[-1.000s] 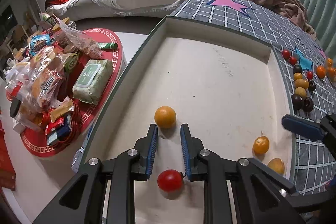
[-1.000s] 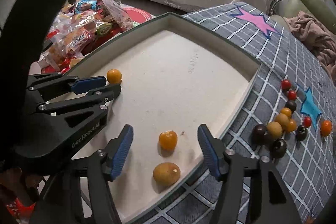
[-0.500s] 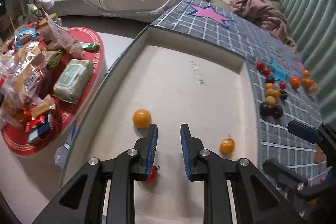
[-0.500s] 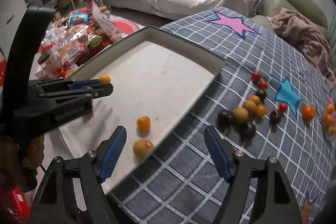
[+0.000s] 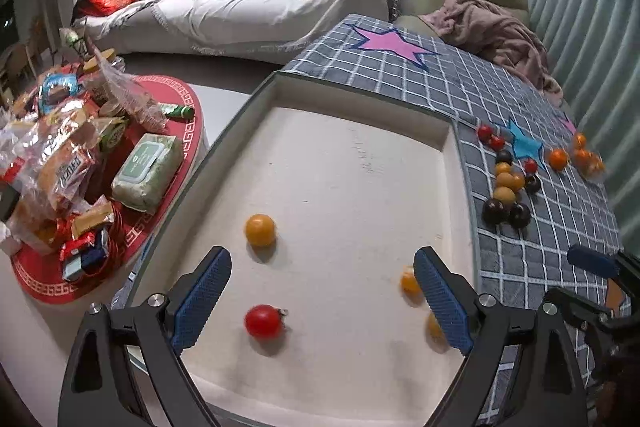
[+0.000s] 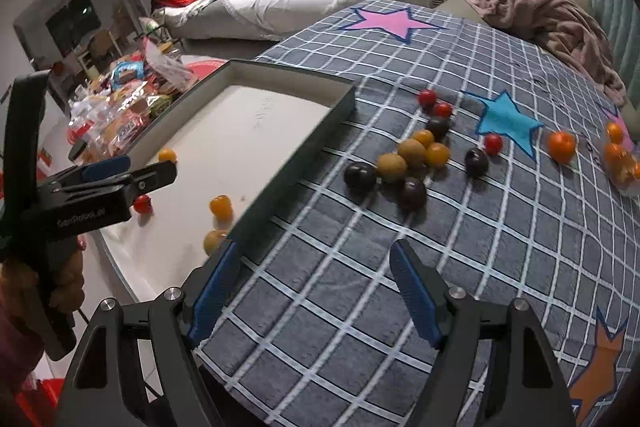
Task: Organize fruits
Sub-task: 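Grasp a dark plum with left tool while right tool grasps another dark plum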
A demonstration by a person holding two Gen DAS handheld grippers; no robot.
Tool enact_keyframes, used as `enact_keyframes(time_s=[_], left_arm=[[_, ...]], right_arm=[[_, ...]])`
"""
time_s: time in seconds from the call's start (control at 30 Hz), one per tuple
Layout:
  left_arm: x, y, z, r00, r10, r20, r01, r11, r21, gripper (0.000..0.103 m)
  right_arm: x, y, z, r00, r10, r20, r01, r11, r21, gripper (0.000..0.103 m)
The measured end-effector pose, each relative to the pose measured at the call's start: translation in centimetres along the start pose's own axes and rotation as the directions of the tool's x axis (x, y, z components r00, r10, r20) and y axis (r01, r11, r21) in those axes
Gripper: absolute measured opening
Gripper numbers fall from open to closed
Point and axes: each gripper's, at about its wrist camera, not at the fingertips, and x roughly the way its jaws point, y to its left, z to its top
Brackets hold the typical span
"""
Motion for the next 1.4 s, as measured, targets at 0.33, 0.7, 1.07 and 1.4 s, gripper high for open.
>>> enact_keyframes(time_s=[0.33,0.7,1.07,1.4], left_arm=[[-1.5,-10.1,-0.2,0.996,-0.089,-0.029,0.093,0.979,0.184,0.093],[2.1,-18.0,-1.6,0.996,-0.04,-0.083,0.059,0.97,0.237,0.093],[6.8,-20.3,-0.9,0.99,0.017,-0.14,0.01,0.982,0.188,0.076],[8.3,-21.4,0.1,0.993,0.016,-0.115,0.005,0.984,0.18,0.076]], right_arm=[[-1.2,-8.4,-1.9,0.996,-0.08,-0.027,0.084,0.984,0.16,0.08],[-1.3,-14.5,-1.5,0.992,-0.124,-0.02,0.125,0.96,0.252,0.08],[2.6,-15.6,2.3,0.996,-0.09,-0.025,0.093,0.977,0.19,0.079],[6.7,-14.3,5.2,0.998,-0.038,-0.055,0.042,0.995,0.088,0.052]])
